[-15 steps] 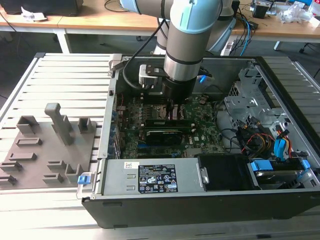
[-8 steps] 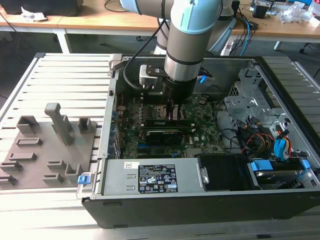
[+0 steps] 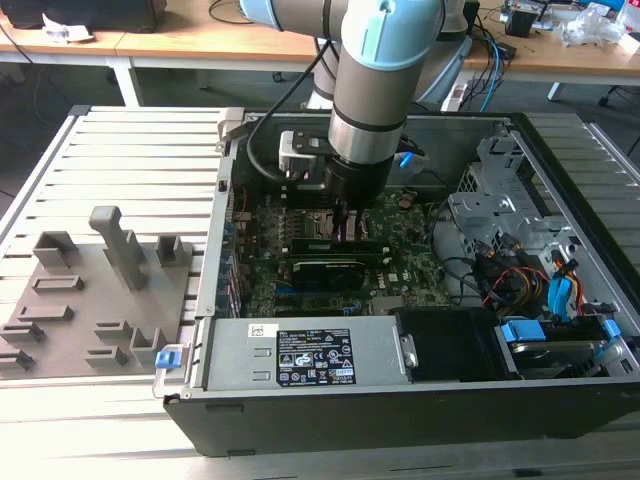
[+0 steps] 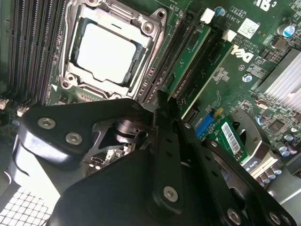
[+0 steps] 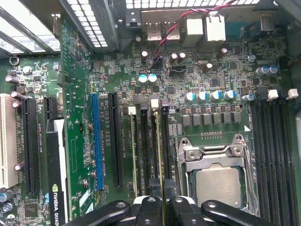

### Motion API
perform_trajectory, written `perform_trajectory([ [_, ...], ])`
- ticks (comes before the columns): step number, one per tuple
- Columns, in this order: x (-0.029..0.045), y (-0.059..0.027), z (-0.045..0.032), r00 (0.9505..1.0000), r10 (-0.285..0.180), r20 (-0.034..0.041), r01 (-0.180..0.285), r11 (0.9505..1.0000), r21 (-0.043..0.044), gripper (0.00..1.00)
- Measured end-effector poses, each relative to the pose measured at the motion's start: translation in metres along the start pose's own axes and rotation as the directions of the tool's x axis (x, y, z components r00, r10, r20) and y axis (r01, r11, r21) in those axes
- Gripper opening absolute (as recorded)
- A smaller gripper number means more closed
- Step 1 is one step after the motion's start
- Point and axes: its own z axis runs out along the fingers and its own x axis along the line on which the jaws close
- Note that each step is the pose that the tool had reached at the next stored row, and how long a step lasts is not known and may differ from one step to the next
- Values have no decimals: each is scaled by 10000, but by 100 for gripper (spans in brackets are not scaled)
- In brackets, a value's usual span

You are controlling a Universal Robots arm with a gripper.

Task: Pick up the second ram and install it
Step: 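Insert the second ram into the second slot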

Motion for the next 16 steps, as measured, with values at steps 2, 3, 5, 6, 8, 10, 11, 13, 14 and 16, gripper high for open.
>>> perform_trajectory([
  [2,0,0,-4,10000,-66,-4,66,10000,-2,14],
  [3,1,1,-5,9999,-122,-9,122,9999,-5,14],
  [5,2,0,1,9999,-139,-6,139,9999,-8,14],
  [6,3,0,12,9999,-138,-7,138,9999,-8,14],
  [8,3,-1,22,9999,-139,-6,139,9999,-7,14],
  [10,3,-1,30,9999,-138,-6,138,9999,-7,14],
  [11,3,-1,31,9999,-139,-7,139,9999,-7,14],
  [13,2,-3,35,9999,-142,4,142,9999,2,15],
  [14,2,-3,35,9999,-142,3,142,9999,-3,15],
  [16,3,-2,30,9999,-140,-5,140,9999,-7,21],
])
